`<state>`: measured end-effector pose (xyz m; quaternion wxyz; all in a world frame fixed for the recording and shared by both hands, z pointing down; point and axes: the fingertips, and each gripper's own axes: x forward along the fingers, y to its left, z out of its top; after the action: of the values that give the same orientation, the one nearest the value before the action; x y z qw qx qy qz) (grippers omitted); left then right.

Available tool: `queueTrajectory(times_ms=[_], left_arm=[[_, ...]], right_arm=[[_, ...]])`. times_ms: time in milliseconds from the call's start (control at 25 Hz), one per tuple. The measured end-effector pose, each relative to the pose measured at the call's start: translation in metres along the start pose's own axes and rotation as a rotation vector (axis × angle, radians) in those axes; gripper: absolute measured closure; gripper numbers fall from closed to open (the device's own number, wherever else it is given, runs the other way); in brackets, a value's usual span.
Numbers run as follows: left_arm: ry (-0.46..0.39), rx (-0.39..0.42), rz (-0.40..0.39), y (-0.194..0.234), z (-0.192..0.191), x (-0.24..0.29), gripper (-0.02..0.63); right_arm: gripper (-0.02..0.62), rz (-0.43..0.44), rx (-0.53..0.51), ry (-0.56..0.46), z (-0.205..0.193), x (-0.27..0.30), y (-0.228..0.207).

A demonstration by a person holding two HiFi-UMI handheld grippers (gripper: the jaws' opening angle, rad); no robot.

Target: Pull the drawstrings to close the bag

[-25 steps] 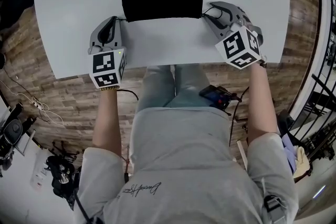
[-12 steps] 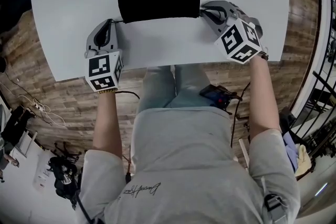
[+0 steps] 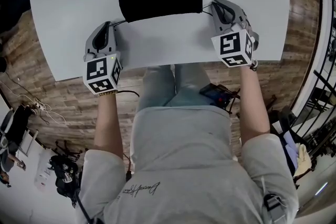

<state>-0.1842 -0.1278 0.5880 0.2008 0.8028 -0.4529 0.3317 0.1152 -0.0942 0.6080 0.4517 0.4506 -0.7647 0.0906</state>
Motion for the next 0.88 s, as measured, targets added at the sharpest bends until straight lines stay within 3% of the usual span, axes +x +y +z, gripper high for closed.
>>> queueTrajectory(times_ms=[600, 880], left_arm=[[-0.024, -0.050, 0.028, 0.006, 0.007, -0.014, 0.591], [-0.058, -0.049, 0.022, 0.001, 0.021, -0.024, 0.591]], right_arm=[[0.563, -0.085, 0.141, 0.053, -0.025, -0.005, -0.024], [0.571, -0.116, 0.228, -0.035, -0.008, -0.030, -0.041]])
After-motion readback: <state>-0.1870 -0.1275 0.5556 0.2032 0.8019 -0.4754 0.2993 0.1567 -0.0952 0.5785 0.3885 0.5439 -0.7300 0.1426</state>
